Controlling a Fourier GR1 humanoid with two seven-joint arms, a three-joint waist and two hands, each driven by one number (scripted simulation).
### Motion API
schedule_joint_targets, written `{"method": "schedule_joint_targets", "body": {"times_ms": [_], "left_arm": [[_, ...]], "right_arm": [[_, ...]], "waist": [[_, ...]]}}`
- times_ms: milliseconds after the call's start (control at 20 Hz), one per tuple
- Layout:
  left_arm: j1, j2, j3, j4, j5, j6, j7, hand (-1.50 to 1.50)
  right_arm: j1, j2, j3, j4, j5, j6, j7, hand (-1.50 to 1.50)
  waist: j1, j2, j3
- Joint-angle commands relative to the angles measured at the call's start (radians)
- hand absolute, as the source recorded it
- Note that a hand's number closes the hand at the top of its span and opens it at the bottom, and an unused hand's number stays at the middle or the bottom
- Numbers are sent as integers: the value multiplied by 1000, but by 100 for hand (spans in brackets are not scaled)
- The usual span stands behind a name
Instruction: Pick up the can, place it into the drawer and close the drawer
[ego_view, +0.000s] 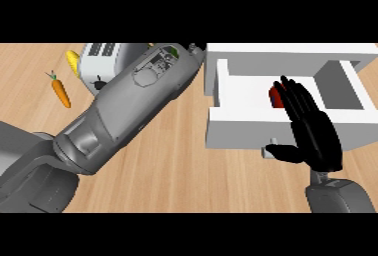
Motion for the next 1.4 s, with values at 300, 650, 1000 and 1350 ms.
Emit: {"method": "schedule_joint_targets", "body": {"times_ms": [300,650,1000,1350], "left_arm": [[86,176,-39,-245,-60,-10,162,-150],[163,235,-34,-344,-73,-9,188,-150],[232,310,-30,-463,-81,-36,239,-150],[367,339,-59,-593,-118,-9,240,-150]], "right_arm": [[-111,29,-76,415,80,-250,-97,-150],[-273,51,-108,624,160,-333,-71,-150],[-442,19,-212,843,146,-483,-122,-150],[-632,21,-267,1053,176,-562,-90,-150]], "waist": [[33,-2,1],[46,6,1],[55,12,2],[65,15,1]]}}
